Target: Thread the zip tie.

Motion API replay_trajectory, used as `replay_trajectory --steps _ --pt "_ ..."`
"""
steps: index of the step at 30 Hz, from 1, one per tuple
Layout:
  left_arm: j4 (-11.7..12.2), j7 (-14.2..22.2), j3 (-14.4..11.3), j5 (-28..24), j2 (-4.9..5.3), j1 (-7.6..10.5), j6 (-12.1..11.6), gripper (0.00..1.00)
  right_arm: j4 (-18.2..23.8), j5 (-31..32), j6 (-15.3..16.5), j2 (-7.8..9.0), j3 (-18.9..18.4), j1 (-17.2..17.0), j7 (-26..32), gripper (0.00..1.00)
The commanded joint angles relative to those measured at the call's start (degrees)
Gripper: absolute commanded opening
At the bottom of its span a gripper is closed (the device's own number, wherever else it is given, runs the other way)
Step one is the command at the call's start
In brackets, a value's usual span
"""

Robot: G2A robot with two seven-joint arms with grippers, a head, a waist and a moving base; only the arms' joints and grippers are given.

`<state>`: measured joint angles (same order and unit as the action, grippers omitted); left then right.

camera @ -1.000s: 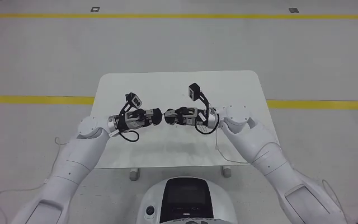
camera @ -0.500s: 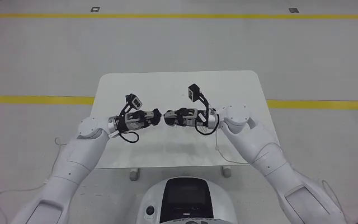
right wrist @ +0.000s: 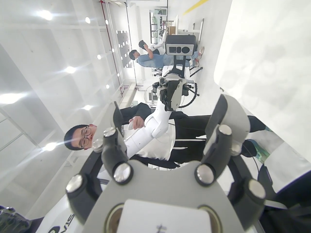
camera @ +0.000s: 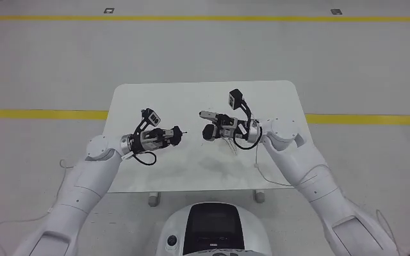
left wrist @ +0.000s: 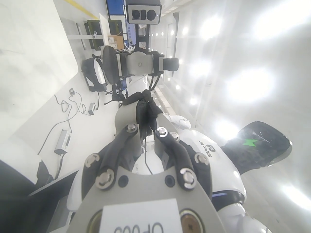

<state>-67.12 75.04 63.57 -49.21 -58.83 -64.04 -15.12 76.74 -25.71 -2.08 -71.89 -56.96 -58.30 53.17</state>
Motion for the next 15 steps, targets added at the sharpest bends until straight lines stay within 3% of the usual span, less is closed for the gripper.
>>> replay_trajectory --steps 1,5,8,10,15 --pt "0.02 -0.01 0.00 -0.04 0.00 -0.01 0.00 0.00 0.00 0.00 0.00 0.00 0.00 0.00 0.00 1.00" --pt "0.02 -1.05 -0.04 0.56 -0.01 -0.14 -0.25 0.00 0.00 0.00 0.00 0.00 0.00 0.00 0.00 1.00" --pt "-0.13 -2.02 0.19 1.55 0.04 -1.13 -3.10 0.00 0.16 0.54 0.19 0.03 -0.09 -0.17 -0.76 1.00" --pt "0.46 -0.95 1.20 0.92 0.16 -1.56 -4.36 0.00 1.23 4.41 0.40 0.39 -0.53 -0.45 -2.68 1.00" --pt "1.26 1.21 5.68 -0.35 0.11 -3.47 -4.36 0.00 3.78 14.32 -2.14 1.53 -2.14 -0.55 -5.13 1.00"
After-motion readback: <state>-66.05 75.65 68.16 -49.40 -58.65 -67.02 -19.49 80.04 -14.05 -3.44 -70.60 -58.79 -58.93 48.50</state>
